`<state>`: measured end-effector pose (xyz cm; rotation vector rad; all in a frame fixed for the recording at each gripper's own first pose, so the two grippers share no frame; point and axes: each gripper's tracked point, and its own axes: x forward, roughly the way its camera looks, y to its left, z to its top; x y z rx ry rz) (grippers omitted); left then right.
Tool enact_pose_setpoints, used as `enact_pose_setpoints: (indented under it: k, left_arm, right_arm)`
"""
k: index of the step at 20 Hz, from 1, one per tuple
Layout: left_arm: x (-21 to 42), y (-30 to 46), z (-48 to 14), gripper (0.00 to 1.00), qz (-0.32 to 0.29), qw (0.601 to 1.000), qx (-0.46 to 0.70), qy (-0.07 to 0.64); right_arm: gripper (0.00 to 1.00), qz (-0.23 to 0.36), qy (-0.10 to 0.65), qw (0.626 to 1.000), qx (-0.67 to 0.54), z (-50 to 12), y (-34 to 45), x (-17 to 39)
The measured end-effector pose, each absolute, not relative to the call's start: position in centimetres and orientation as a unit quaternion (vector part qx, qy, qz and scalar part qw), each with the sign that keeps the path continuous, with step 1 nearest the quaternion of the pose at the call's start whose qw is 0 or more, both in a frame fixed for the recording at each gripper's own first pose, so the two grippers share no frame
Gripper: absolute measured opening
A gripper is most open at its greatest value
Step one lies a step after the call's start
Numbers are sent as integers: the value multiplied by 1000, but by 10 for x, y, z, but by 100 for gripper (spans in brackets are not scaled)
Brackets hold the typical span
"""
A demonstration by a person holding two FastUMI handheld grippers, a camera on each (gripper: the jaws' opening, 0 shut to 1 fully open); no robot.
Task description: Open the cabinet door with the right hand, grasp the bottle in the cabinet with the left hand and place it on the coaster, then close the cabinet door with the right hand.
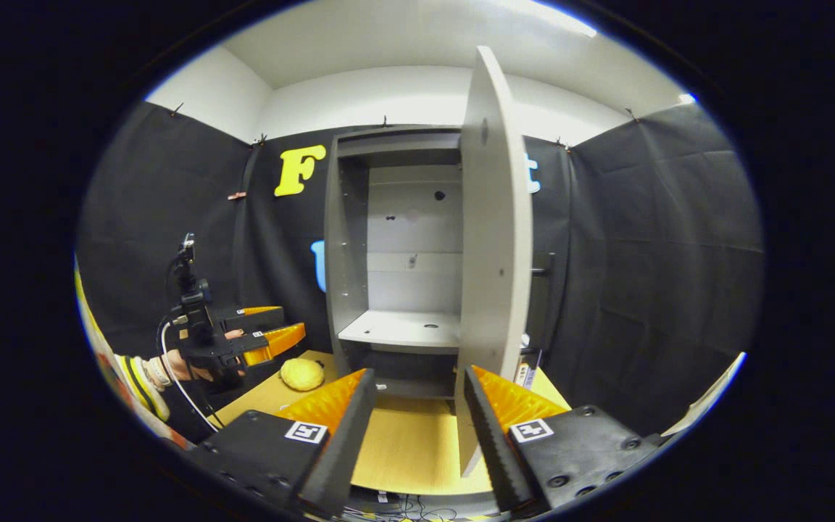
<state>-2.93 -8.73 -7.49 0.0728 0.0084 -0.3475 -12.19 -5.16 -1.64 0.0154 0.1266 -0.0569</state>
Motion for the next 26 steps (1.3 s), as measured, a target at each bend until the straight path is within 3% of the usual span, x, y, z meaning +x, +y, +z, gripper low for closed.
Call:
enact_pose_setpoints:
  k: [2, 3, 5, 7, 9, 10, 11, 13, 14, 15, 16, 17, 23, 24, 25, 26]
  left_arm:
    - [-30, -99, -75, 96, -184, 982, 37, 6]
    - [-30, -104, -75, 99, -185, 982, 34, 9]
    - [-26, -112, -77, 96, -176, 984, 30, 16]
    - [-23, -115, -81, 99, -145, 989, 32, 25]
    - [-25, -121, -79, 96, -114, 993, 30, 21]
    - [-27, -123, -78, 96, -100, 994, 26, 21]
    - [-25, -125, -78, 96, -88, 996, 21, 22]
    - [-25, -123, -82, 99, -58, 998, 14, 33]
    - [-26, -123, -84, 99, -43, 998, 12, 39]
    - [-27, -126, -85, 96, -34, 999, 6, 42]
    - [-29, -130, -85, 96, -32, 999, -5, 42]
    - [-32, -138, -85, 96, -40, 998, -18, 41]
    - [-43, -137, -76, 96, -35, 999, -23, 34]
    - [-44, -137, -74, 96, -35, 999, -20, 32]
    - [-44, -137, -74, 96, -37, 999, -17, 30]
    - [-43, -137, -73, 96, -41, 999, -14, 28]
  right_arm:
    - [85, -59, 51, 997, -1, -10, -79, -125]
    - [87, -75, 52, 996, -9, -10, -96, -123]
    - [87, -87, 60, 994, -14, -13, -123, -119]
    - [90, -62, 57, 996, 5, -9, -134, -112]
    - [87, -34, 50, 998, 27, -8, -150, -100]
    - [90, -27, 48, 998, 35, -7, -163, -93]
    - [87, -20, 43, 998, 44, -4, -180, -94]
    - [94, 6, 39, 997, 72, -1, -196, -87]
    - [85, 20, 40, 996, 77, -5, -198, -84]
    - [95, 35, 43, 996, 76, -10, -198, -79]
    - [100, 53, 43, 995, 77, -11, -193, -75]
    - [95, 70, 41, 994, 79, -8, -187, -68]
    - [94, 130, 48, 986, 91, -11, -173, -62]
    - [92, 136, 51, 985, 94, -13, -170, -58]
    - [83, 142, 50, 984, 97, -13, -168, -58]
    - [93, 150, 52, 983, 95, -14, -161, -55]
